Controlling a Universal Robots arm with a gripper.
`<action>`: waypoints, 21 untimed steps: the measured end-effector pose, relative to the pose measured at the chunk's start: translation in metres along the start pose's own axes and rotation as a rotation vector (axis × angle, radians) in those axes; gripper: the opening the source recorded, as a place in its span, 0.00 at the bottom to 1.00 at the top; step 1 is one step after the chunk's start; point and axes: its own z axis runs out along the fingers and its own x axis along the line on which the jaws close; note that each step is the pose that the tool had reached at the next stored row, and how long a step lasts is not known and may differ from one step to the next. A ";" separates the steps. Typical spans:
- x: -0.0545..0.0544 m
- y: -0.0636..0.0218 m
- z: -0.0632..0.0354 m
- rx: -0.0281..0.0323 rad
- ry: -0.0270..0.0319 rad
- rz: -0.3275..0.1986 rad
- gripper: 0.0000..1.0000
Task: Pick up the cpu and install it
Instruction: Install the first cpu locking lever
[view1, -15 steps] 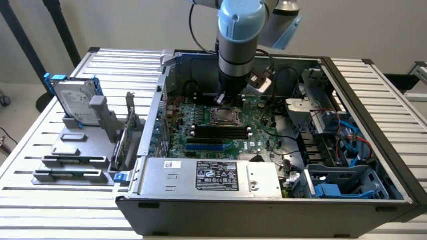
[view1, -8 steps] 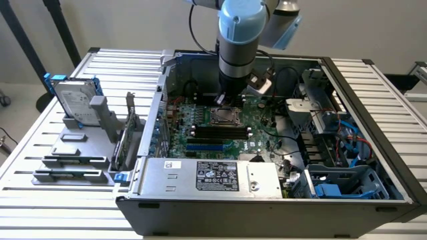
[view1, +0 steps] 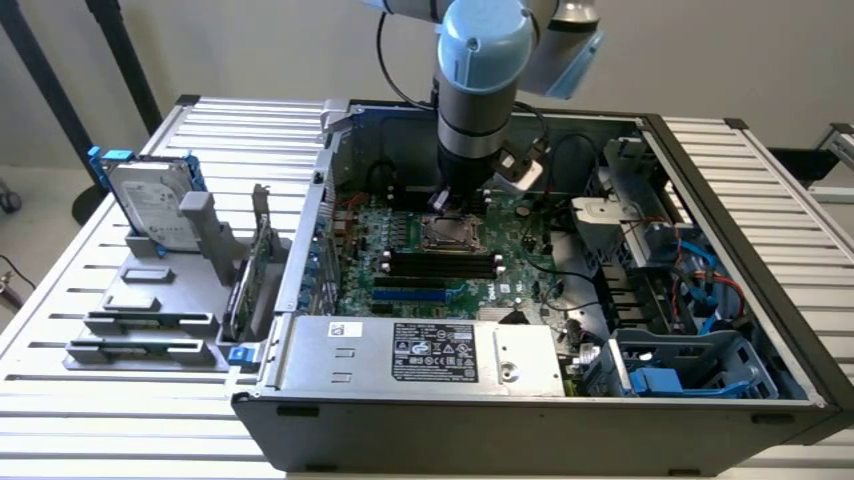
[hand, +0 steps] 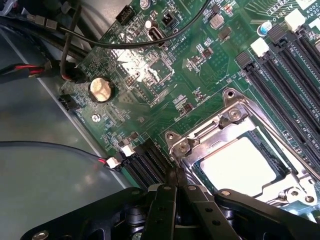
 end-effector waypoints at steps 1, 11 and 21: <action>0.000 0.0000 0.0002 0.0013 0.0009 0.000 0.11; 0.000 0.0012 -0.0155 0.0190 -0.0125 0.009 0.11; -0.012 0.0127 -0.0411 0.0304 -0.0228 0.020 0.11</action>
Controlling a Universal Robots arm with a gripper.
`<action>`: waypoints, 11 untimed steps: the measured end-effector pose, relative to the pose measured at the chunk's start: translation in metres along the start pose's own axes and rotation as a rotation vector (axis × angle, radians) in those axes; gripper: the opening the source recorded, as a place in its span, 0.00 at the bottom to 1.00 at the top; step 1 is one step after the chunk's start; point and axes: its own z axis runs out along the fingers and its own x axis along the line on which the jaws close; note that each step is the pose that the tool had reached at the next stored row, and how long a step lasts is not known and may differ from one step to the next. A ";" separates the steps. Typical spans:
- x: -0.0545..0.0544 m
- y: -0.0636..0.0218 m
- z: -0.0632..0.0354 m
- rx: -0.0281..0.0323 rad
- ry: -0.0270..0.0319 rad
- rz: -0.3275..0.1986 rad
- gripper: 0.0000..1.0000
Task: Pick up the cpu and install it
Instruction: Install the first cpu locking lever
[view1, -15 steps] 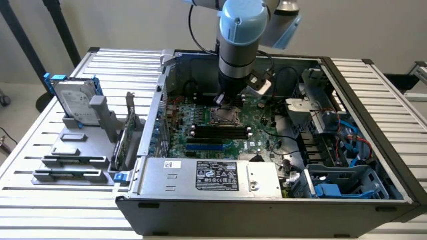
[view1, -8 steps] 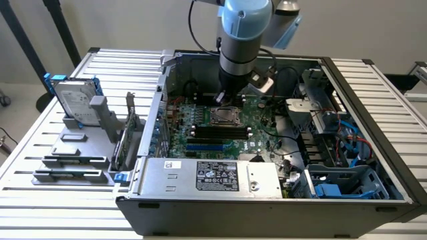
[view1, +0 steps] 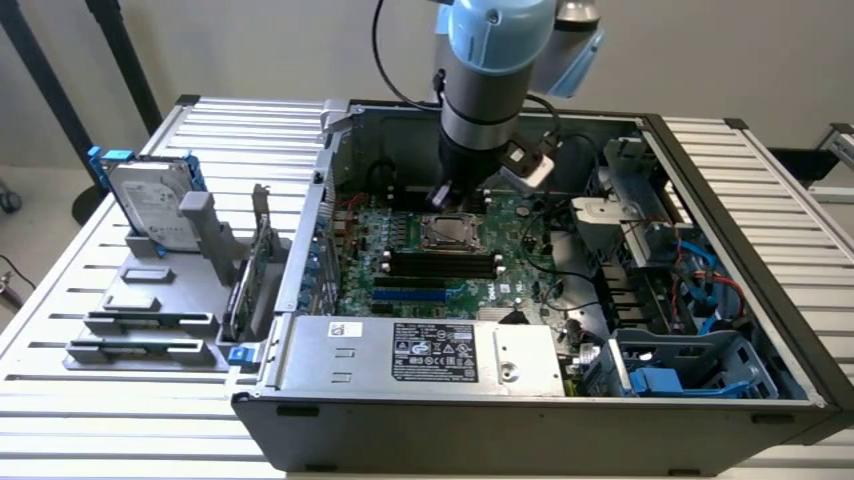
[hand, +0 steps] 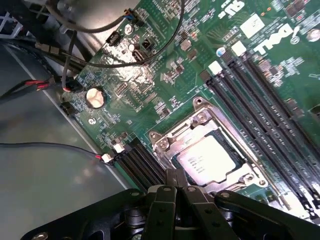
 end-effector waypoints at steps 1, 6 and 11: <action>-0.002 0.0010 -0.0019 0.0001 -0.0001 0.000 0.11; -0.013 0.0017 -0.0085 0.0001 -0.0002 0.000 0.11; -0.027 -0.0025 -0.0128 0.0001 0.0000 0.000 0.11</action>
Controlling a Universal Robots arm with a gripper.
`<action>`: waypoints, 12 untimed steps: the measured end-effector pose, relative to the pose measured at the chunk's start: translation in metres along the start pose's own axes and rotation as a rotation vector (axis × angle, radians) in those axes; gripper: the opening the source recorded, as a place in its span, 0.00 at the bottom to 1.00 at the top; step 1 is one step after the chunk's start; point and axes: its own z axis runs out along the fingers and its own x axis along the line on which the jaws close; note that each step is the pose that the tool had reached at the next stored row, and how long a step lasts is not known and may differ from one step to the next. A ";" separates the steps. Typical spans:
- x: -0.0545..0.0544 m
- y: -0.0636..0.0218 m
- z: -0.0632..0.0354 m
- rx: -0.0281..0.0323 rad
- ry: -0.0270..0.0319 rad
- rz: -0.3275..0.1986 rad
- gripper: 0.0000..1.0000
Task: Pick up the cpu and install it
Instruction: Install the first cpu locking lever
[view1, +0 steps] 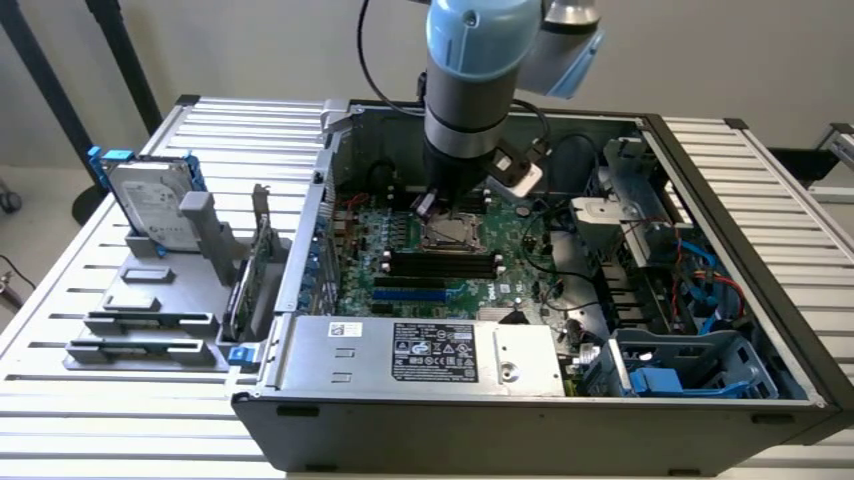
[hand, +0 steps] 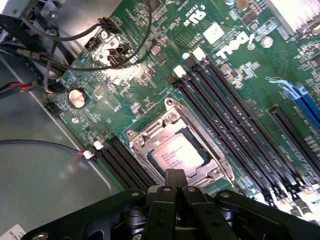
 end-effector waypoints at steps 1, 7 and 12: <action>-0.003 -0.0011 -0.0009 0.0000 0.0000 0.000 0.11; -0.019 -0.0061 -0.0073 -0.0001 0.0000 0.000 0.11; -0.023 -0.0051 -0.0222 0.0000 0.0000 0.000 0.11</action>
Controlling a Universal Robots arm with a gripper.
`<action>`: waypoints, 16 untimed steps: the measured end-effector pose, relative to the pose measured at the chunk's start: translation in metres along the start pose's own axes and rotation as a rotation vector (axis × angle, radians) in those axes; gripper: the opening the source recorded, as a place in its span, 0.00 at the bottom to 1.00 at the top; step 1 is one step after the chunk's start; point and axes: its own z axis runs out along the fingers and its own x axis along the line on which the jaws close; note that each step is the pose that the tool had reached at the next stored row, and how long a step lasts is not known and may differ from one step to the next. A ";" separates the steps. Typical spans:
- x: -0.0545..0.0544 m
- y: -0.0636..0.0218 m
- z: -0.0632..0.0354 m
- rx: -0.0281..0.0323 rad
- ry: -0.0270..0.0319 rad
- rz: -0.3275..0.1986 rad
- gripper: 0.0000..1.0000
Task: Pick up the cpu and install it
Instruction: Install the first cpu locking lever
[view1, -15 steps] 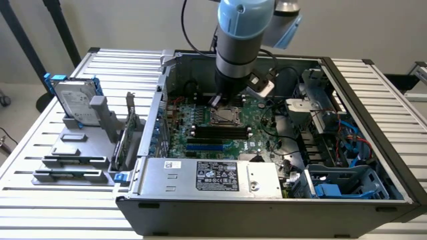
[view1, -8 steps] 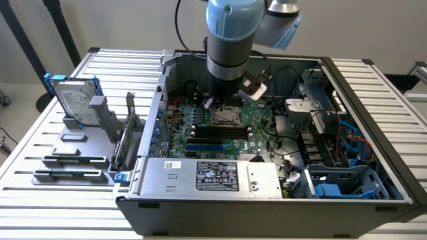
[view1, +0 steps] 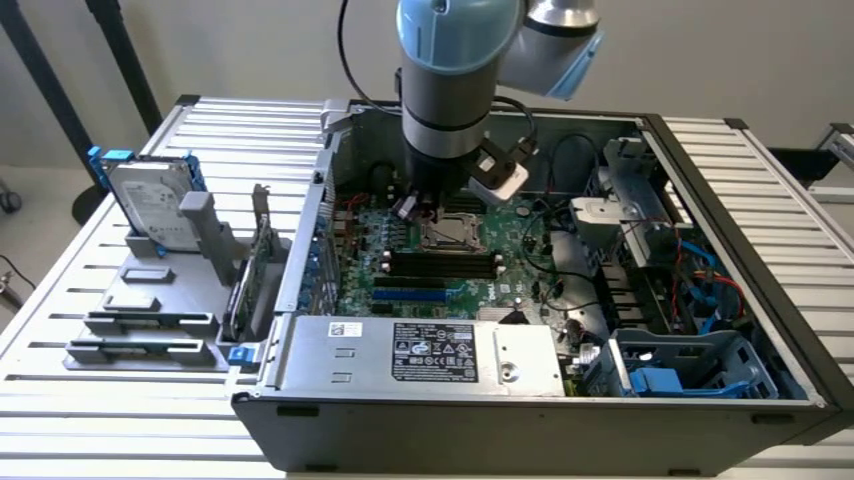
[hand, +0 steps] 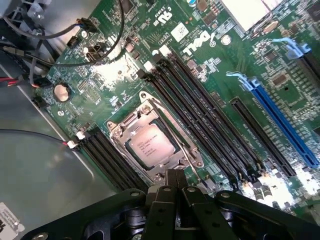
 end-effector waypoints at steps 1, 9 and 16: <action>-0.001 0.0004 -0.0026 0.0000 0.0001 0.000 0.11; -0.014 0.0072 -0.0110 0.0018 -0.0018 0.001 0.11; -0.017 0.0047 -0.0078 0.0031 -0.0028 0.001 0.11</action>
